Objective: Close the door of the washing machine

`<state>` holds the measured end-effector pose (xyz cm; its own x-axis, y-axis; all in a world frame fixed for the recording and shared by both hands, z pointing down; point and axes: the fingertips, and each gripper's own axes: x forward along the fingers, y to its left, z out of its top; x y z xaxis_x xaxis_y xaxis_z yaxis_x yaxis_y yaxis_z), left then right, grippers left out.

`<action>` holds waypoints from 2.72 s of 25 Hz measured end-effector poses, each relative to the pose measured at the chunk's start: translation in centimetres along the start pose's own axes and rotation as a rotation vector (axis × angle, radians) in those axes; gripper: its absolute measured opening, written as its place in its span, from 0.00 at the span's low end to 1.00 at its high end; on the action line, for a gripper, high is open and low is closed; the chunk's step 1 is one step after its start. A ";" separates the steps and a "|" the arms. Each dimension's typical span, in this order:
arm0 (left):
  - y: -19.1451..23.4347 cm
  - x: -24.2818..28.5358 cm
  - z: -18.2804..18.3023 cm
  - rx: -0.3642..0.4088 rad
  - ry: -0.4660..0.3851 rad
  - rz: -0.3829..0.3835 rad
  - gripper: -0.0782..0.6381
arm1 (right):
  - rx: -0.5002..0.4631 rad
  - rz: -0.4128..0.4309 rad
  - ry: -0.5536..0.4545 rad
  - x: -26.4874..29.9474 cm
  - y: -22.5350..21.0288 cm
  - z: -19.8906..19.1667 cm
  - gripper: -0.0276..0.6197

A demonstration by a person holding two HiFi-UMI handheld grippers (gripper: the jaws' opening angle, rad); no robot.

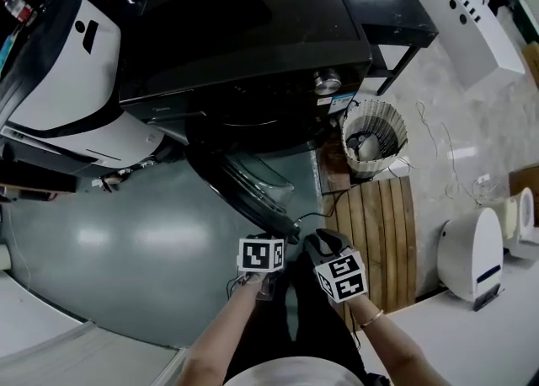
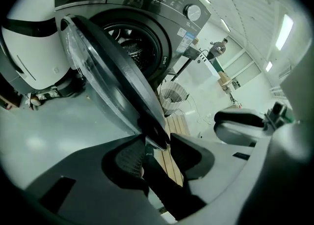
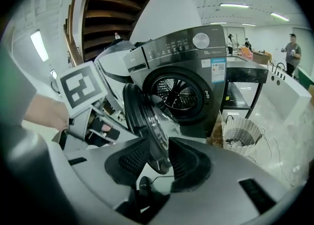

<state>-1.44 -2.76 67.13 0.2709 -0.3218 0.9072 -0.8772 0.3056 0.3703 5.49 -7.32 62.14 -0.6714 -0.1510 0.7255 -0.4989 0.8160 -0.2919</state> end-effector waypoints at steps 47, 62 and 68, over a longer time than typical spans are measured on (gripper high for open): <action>-1.7 -3.1 21.6 1.072 -0.285 0.460 0.36 | -0.403 -0.195 0.084 12.7 -17.8 7.5 0.22; -1.1 -1.1 26.3 1.231 -0.257 0.561 0.33 | -0.432 -0.223 0.044 14.3 -20.4 9.9 0.23; -1.1 -0.9 27.5 1.189 -0.267 0.555 0.33 | -0.438 -0.229 0.049 14.8 -21.4 10.9 0.24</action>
<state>-11.59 -27.45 60.45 -0.1968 -0.6155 0.7632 -0.6916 -0.4645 -0.5530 0.22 -33.09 72.29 -0.5401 -0.3359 0.7716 -0.3463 0.9244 0.1600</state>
